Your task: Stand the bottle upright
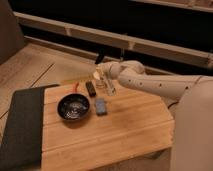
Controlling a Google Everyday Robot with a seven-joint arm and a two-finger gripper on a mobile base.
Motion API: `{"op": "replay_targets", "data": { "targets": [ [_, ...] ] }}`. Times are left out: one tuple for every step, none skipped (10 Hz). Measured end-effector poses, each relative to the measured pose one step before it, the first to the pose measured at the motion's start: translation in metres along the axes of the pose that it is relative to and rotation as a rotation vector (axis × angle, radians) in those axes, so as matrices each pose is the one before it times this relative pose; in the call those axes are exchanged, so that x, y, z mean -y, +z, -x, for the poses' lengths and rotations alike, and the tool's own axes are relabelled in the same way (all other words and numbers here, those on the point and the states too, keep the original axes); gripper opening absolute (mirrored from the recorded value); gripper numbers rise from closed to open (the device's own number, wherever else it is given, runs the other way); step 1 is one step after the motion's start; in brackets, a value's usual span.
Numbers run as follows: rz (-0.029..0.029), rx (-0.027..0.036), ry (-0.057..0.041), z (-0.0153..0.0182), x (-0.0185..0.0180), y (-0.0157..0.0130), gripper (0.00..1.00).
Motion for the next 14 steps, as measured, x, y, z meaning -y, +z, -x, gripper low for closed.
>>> {"op": "replay_targets", "data": {
  "targets": [
    [0.00308, -0.00158, -0.01218, 0.00038, -0.00254, -0.00054, 0.00],
    [0.00300, 0.00195, -0.01626, 0.00346, -0.00279, -0.00012, 0.00],
    [-0.00045, 0.00159, -0.01058, 0.00242, -0.00030, -0.00079, 0.00],
    [-0.00183, 0.00044, -0.01048, 0.00175, 0.00064, -0.00087, 0.00],
    [-0.00072, 0.00016, -0.00852, 0.00151, 0.00001, -0.00042, 0.00],
    [-0.00054, 0.00026, -0.00801, 0.00157, -0.00010, -0.00048, 0.00],
    [-0.00296, -0.00092, -0.00643, 0.00040, 0.00158, -0.00100, 0.00],
    [-0.00498, 0.00110, -0.00632, 0.00083, 0.00311, -0.00167, 0.00],
    [-0.00347, -0.00001, 0.00263, -0.00061, 0.00240, -0.00108, 0.00],
    [-0.00364, -0.00160, 0.00481, -0.00154, 0.00257, -0.00103, 0.00],
    [-0.00377, -0.00255, 0.00439, -0.00197, 0.00260, -0.00097, 0.00],
    [-0.00547, -0.00428, 0.00710, -0.00298, 0.00369, -0.00122, 0.00],
    [-0.00506, -0.00713, 0.00792, -0.00372, 0.00312, -0.00077, 0.00],
    [-0.00417, -0.01277, 0.01045, -0.00691, 0.00259, 0.00031, 0.00]
  ]
}}
